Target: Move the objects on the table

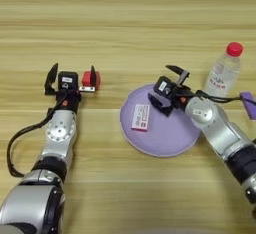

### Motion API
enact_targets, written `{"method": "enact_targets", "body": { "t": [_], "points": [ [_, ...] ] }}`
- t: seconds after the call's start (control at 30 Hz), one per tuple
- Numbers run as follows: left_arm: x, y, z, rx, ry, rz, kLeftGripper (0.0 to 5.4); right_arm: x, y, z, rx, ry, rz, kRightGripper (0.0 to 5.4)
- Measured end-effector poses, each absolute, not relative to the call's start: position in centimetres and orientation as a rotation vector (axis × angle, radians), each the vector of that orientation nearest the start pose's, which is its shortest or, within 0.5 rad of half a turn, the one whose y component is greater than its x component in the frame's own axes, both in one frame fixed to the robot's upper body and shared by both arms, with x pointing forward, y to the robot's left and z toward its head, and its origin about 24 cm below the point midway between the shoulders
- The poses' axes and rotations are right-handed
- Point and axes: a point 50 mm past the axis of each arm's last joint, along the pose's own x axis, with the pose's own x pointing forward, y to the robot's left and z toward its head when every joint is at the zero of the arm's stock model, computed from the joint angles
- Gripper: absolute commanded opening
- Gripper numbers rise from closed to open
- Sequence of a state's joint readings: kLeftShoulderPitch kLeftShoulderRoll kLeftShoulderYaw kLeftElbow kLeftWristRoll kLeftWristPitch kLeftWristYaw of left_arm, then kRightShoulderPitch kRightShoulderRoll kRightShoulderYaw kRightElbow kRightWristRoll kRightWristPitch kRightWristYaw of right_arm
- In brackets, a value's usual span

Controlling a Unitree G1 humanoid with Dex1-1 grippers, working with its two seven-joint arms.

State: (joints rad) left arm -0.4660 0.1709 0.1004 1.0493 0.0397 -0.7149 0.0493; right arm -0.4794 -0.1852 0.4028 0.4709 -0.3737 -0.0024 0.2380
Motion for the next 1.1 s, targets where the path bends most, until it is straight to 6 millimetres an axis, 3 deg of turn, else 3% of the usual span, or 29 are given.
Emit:
{"method": "enact_targets", "body": {
  "t": [0.37, 0.5, 0.9, 1.1],
  "points": [
    [31.1, 19.2, 1.2, 0.169, -0.132, 0.053, 5.40, 33.5, -6.9, 4.1, -0.695, 0.033, 0.602, 5.39],
    [31.1, 19.2, 1.2, 0.169, -0.132, 0.053, 5.40, 33.4, -6.6, 5.2, -0.665, -0.013, 0.609, 5.39],
    [31.1, 19.1, 1.2, 0.170, -0.135, 0.052, 5.40, 30.8, -5.3, 6.3, -0.580, -0.049, 0.689, 5.39],
    [31.1, 19.0, 1.3, 0.169, -0.139, 0.056, 5.40, 29.5, -5.0, 4.9, -0.563, 0.008, 0.728, 5.39]
  ]
}}
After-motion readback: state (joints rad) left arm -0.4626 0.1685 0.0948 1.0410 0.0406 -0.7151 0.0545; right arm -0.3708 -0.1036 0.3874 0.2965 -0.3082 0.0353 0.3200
